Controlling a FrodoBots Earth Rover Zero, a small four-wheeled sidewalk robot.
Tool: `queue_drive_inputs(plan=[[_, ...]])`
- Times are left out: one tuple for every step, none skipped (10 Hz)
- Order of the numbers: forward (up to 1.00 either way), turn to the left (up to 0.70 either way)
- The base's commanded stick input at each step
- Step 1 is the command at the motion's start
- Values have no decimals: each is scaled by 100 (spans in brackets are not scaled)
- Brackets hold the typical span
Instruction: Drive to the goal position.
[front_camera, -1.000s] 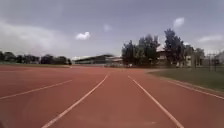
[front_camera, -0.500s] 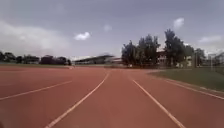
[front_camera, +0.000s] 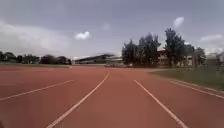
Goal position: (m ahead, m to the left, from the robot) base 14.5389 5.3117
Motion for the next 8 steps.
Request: queue_drive_inputs(plan=[[45, 0], [45, 0], [45, 0], [45, 0], [45, 0], [45, 0], [45, 0], [45, 0]])
